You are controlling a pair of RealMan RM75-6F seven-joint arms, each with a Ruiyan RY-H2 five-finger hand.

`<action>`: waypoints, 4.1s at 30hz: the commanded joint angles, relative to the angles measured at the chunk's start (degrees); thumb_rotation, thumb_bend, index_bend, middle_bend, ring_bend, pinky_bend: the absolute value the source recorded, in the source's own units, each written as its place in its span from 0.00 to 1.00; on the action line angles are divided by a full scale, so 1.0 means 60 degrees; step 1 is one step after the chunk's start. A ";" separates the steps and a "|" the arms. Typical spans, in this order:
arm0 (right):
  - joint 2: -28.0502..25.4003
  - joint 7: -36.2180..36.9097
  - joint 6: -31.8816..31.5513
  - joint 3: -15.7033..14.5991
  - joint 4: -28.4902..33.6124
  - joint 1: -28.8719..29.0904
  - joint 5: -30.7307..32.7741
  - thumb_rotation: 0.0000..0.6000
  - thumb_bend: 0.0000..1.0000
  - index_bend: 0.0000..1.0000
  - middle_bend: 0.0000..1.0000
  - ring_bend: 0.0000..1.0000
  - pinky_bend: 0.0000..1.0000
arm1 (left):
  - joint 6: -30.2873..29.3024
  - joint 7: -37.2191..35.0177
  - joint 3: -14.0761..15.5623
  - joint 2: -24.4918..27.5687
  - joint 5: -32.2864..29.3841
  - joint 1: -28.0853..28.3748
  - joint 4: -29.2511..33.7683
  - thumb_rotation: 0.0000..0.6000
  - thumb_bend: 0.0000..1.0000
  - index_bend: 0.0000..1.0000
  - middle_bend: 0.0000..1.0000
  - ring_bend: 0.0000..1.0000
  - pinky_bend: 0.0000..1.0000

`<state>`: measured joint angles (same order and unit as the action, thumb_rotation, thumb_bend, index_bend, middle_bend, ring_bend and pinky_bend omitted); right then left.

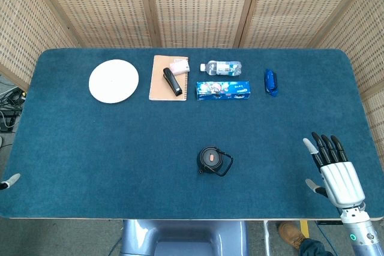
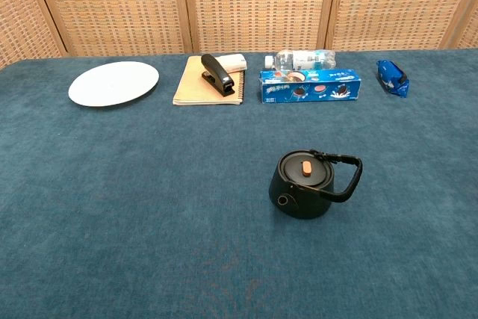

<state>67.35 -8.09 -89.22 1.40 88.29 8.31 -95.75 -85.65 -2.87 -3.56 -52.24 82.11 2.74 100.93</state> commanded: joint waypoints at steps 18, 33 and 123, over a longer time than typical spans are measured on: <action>-0.0498 0.1409 0.3513 -0.0424 0.1009 0.2915 -0.2038 1.00 0.00 0.08 0.09 0.06 0.00 | 0.0573 0.0134 -0.0144 -0.0052 -0.0612 0.0243 -0.0074 1.00 0.00 0.00 0.00 0.00 0.00; 0.0196 0.0239 0.5915 0.0143 0.1786 0.4260 -0.0539 1.00 0.00 0.24 0.28 0.23 0.00 | 0.1020 0.0139 -0.0212 -0.0158 -0.0992 0.0435 -0.0305 1.00 0.00 0.00 0.00 0.00 0.00; 0.1960 -0.2476 0.7252 0.0545 0.1375 0.6104 0.1969 0.86 0.00 1.00 1.00 0.83 0.00 | 0.0857 -0.0544 -0.0149 -0.0035 -0.0627 0.0399 -0.0433 1.00 0.00 0.00 0.00 0.00 0.00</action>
<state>79.44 -23.98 -45.50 3.70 95.42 44.75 -85.35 -80.49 -6.12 -4.45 -52.46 78.35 5.15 98.35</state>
